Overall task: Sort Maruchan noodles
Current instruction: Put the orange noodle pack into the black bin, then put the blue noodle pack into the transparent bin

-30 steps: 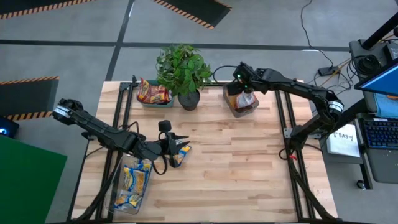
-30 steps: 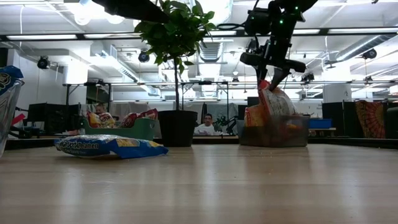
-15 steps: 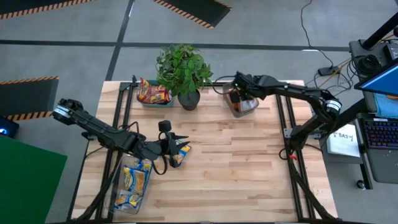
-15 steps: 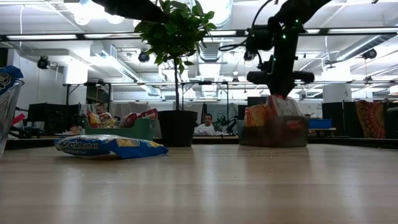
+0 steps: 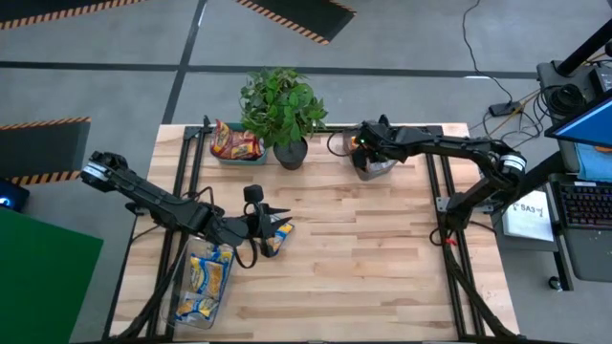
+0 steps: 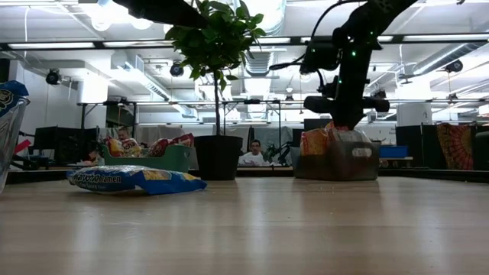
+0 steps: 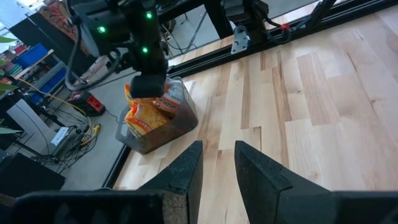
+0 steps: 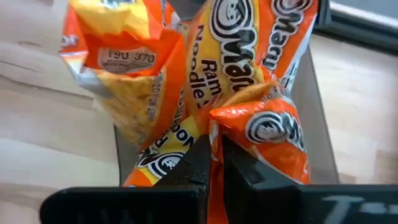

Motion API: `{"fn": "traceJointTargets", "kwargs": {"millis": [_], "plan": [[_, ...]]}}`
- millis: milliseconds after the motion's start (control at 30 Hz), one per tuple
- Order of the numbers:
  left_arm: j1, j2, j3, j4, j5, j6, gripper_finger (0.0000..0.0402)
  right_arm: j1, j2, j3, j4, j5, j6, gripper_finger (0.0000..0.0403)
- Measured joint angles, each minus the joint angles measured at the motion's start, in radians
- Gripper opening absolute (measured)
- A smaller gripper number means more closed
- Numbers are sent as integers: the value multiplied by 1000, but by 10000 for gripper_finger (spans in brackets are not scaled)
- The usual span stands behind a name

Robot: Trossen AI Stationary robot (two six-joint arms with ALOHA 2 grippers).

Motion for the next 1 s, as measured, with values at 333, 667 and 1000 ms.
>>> {"fn": "traceJointTargets", "kwargs": {"millis": [333,667,1000], "plan": [[0,0,2,0,0,1,76,0,-8,108,-74,-3,-180,49],[2,0,26,16,-24,-67,76,7,-46,142,-196,0,-319,160],[-6,54,11,-2,-5,-436,76,114,-281,75,-188,4,-336,230]]}}
